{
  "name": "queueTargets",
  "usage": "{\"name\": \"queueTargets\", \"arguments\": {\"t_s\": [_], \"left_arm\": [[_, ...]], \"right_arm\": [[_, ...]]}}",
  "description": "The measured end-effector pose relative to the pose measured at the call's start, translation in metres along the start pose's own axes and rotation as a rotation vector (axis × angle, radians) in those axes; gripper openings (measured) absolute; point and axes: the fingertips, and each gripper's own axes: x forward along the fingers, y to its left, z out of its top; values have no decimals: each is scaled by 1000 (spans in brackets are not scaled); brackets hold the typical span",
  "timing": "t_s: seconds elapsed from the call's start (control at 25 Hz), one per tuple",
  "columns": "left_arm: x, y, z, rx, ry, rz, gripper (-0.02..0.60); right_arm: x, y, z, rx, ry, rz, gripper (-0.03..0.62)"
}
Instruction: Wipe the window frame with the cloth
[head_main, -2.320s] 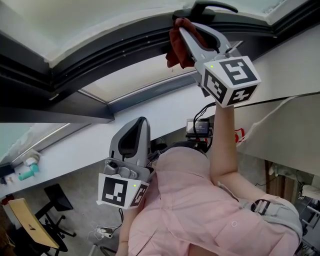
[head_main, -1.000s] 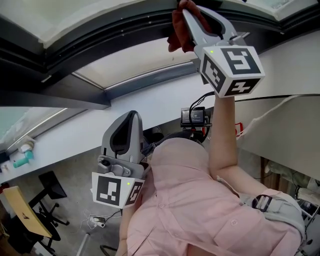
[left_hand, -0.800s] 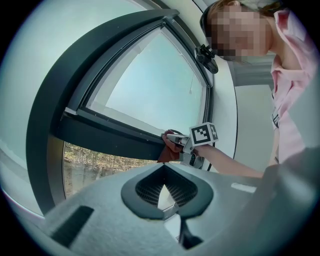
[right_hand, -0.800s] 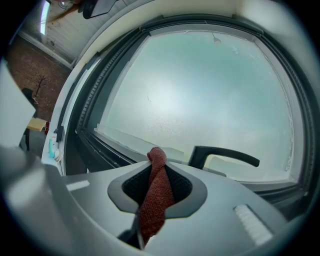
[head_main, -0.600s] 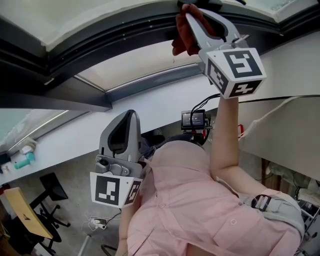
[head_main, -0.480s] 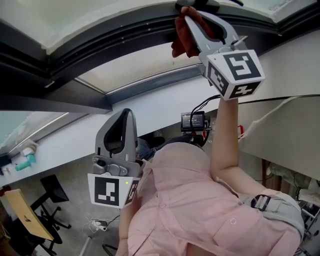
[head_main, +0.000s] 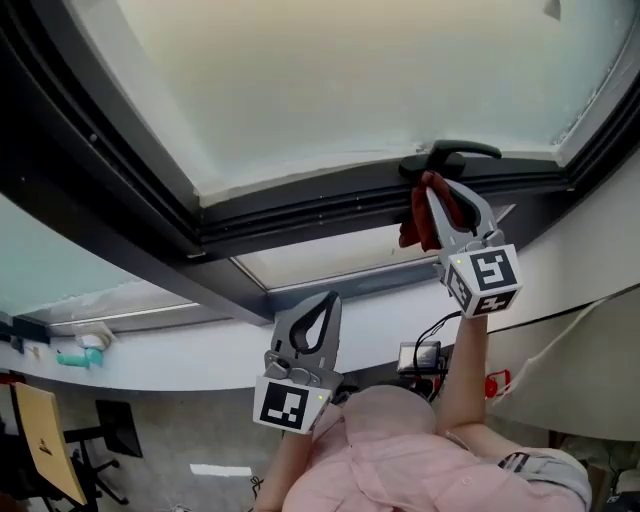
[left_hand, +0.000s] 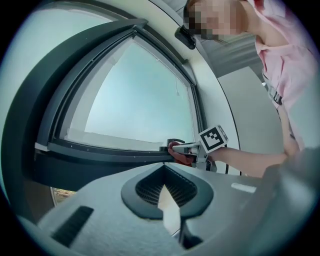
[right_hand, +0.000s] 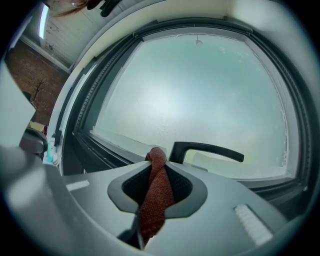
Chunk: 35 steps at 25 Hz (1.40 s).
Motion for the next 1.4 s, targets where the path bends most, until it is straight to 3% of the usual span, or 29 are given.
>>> {"name": "queueTargets", "arguments": {"t_s": [0.16, 0.28, 0.48, 0.72, 0.84, 0.92, 1.0, 1.16, 1.4], "left_arm": [[5, -4, 2, 15, 6, -17, -5], [5, -11, -5, 30, 65, -27, -5], [6, -17, 2, -11, 26, -26, -5], [-1, -14, -6, 5, 70, -31, -5], [-6, -10, 4, -15, 35, -23, -5], [-16, -5, 0, -7, 71, -24, -5], [-26, 1, -1, -7, 84, -22, -5], [-48, 16, 2, -22, 93, -24, -5], [-89, 44, 18, -21, 90, -9, -5]], "right_arm": [[0, -8, 5, 4, -15, -9, 67], [-5, -23, 6, 0, -10, -32, 67], [-14, -47, 0, 10, -1, -88, 67], [-27, -84, -9, -21, 27, -275, 67], [-31, -85, -7, -63, 46, -369, 66], [-32, -76, -4, -80, 55, -412, 64], [-29, -50, 1, -37, 40, -379, 66], [-6, 50, 16, 98, -23, -153, 66], [21, 202, 66, 26, -106, 115, 64]]}}
